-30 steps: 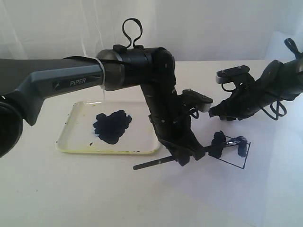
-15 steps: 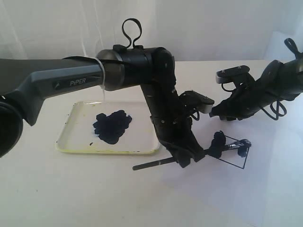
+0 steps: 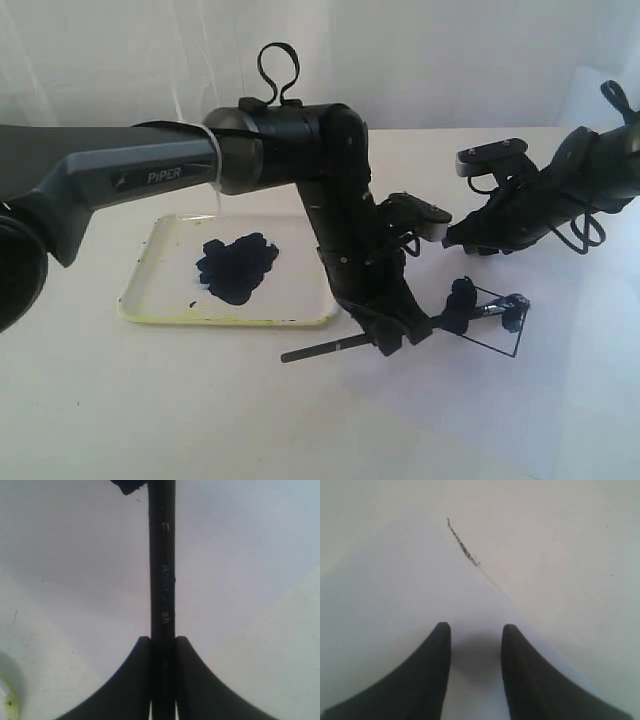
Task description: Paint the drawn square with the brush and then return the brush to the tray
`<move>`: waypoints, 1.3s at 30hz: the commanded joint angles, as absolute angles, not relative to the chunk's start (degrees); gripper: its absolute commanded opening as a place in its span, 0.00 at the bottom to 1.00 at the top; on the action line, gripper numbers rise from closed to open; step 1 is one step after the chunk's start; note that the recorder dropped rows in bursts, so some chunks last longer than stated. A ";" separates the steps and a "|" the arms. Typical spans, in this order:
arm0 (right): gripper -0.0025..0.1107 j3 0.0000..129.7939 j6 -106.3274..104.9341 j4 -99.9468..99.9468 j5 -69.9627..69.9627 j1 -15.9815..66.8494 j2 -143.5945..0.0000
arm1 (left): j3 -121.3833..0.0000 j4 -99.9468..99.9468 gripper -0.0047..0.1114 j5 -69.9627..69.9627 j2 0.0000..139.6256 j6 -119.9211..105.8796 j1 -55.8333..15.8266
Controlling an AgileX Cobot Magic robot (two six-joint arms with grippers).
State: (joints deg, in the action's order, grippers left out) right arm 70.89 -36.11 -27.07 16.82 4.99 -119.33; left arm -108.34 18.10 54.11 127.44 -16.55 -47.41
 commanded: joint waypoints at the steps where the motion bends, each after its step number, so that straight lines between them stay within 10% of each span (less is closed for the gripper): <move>1: 0.32 70.82 -36.22 -27.06 18.70 4.67 -119.81 | -106.34 19.31 0.04 53.21 127.38 -16.66 -47.56; 39: 0.32 70.82 -36.22 -27.06 18.75 4.67 -119.81 | -108.15 19.30 0.04 69.96 127.27 -17.80 -47.56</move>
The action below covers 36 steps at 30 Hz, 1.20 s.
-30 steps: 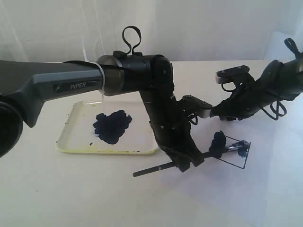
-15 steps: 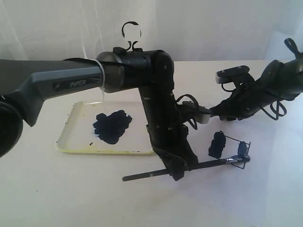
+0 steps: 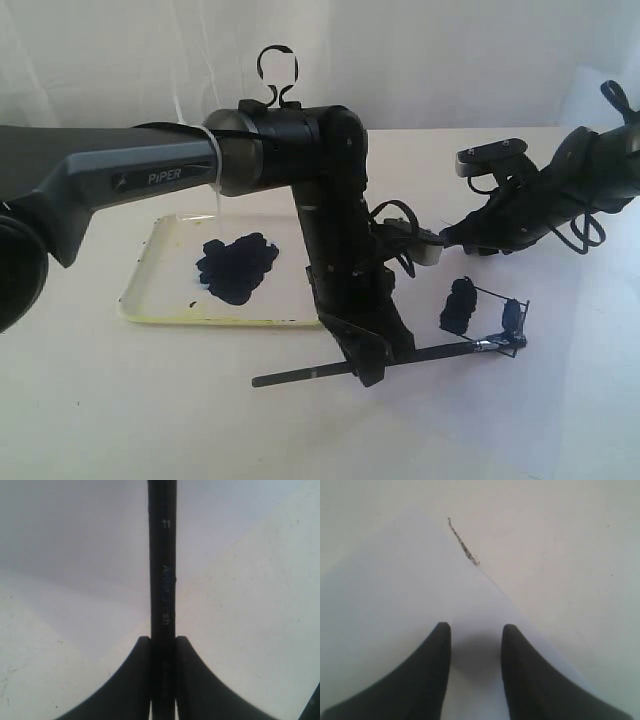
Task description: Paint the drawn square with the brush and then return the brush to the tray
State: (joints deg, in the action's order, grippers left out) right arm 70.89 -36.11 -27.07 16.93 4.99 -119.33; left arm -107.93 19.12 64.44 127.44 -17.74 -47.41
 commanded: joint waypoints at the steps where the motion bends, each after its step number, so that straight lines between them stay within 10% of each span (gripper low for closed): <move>1: 0.32 70.82 -36.22 -27.06 18.75 4.67 -119.81 | -108.15 19.30 0.04 69.96 127.27 -17.80 -47.56; 36: 0.32 70.82 -36.22 -26.95 18.72 4.67 -119.81 | -107.00 12.30 0.04 69.96 124.61 -16.08 -47.31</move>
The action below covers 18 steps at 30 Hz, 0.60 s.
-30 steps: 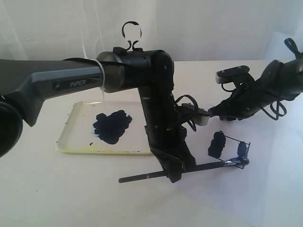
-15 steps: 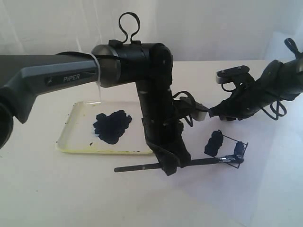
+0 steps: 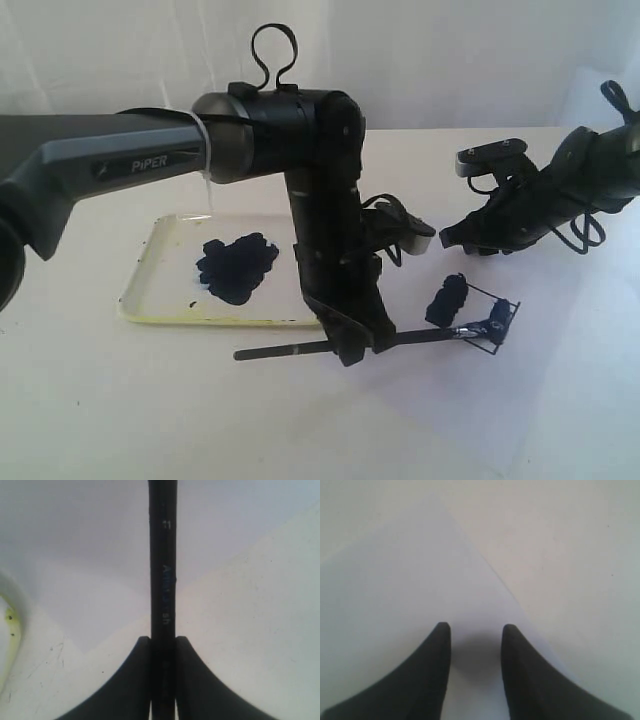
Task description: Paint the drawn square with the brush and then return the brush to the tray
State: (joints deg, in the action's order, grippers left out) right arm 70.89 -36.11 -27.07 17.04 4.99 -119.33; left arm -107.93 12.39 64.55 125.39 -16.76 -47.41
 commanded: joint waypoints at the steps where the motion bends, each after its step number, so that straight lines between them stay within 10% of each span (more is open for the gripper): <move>1: 0.32 70.82 -36.22 -26.95 18.72 4.67 -119.81 | -106.75 12.30 0.04 69.96 124.61 -16.34 -47.31; 18: 0.32 70.82 -36.22 -26.95 18.72 4.67 -119.81 | -106.63 11.51 0.04 69.96 121.93 -17.24 -47.31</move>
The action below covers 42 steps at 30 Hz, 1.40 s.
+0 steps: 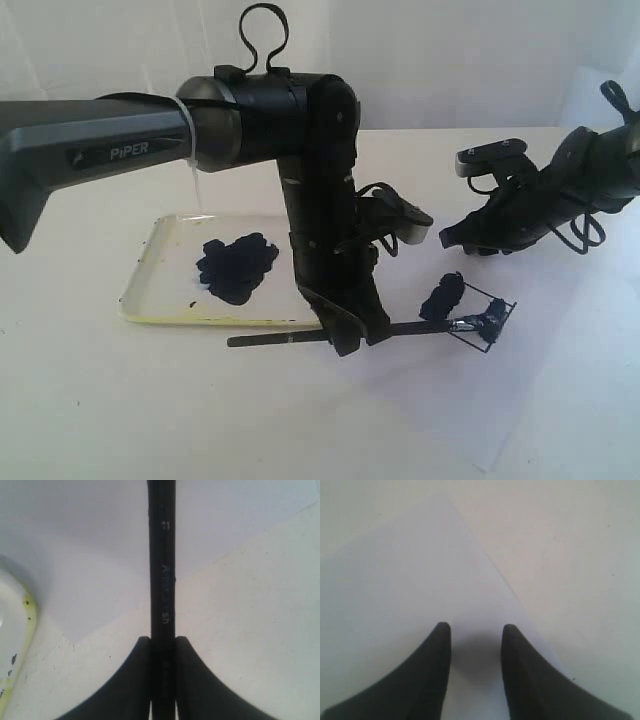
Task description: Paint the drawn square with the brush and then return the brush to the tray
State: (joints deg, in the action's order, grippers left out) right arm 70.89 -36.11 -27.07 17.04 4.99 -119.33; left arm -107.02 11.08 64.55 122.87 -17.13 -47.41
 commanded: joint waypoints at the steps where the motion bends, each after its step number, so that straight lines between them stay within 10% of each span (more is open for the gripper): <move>1: 0.32 70.82 -36.22 -26.95 18.72 4.67 -119.81 | -106.63 11.22 0.04 69.96 121.93 -16.99 -47.31; 42: 0.32 70.82 -36.22 -26.95 19.01 4.67 -119.81 | -101.64 12.54 0.04 69.96 120.41 -16.76 -47.41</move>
